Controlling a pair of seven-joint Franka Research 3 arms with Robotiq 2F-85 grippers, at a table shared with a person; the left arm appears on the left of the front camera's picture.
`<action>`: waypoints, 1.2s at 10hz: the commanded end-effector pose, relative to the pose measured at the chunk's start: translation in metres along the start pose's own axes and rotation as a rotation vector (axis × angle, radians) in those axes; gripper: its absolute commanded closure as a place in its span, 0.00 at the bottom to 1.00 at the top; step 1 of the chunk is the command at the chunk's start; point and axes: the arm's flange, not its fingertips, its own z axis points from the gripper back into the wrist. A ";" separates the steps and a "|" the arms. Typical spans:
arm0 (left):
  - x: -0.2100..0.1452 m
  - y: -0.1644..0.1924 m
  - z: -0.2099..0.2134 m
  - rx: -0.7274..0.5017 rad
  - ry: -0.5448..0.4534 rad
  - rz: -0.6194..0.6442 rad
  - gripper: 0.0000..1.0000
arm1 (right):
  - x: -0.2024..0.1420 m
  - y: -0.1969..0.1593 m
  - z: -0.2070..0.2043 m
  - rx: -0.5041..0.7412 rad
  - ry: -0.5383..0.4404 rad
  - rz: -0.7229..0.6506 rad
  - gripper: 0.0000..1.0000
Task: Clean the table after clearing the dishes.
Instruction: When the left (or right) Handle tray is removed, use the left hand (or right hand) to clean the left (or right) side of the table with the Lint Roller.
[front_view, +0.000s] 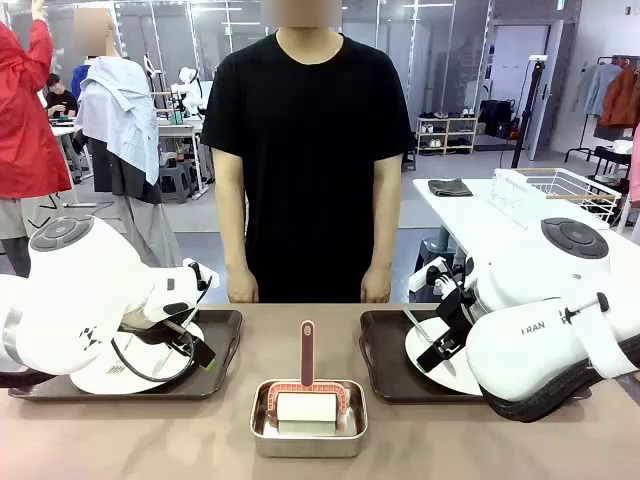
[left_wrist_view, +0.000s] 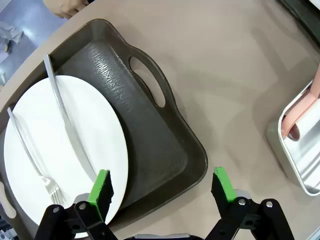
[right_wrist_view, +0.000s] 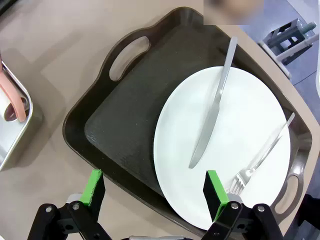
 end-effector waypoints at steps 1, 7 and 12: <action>0.000 0.000 0.000 0.000 0.000 0.000 0.00 | 0.000 0.000 0.000 0.000 0.000 0.000 0.00; 0.000 0.000 0.000 0.000 0.000 0.000 0.00 | 0.000 0.000 0.000 0.000 0.000 0.000 0.00; 0.014 0.013 0.016 -0.005 0.010 -0.020 0.00 | 0.015 -0.022 0.023 0.045 -0.020 -0.036 0.00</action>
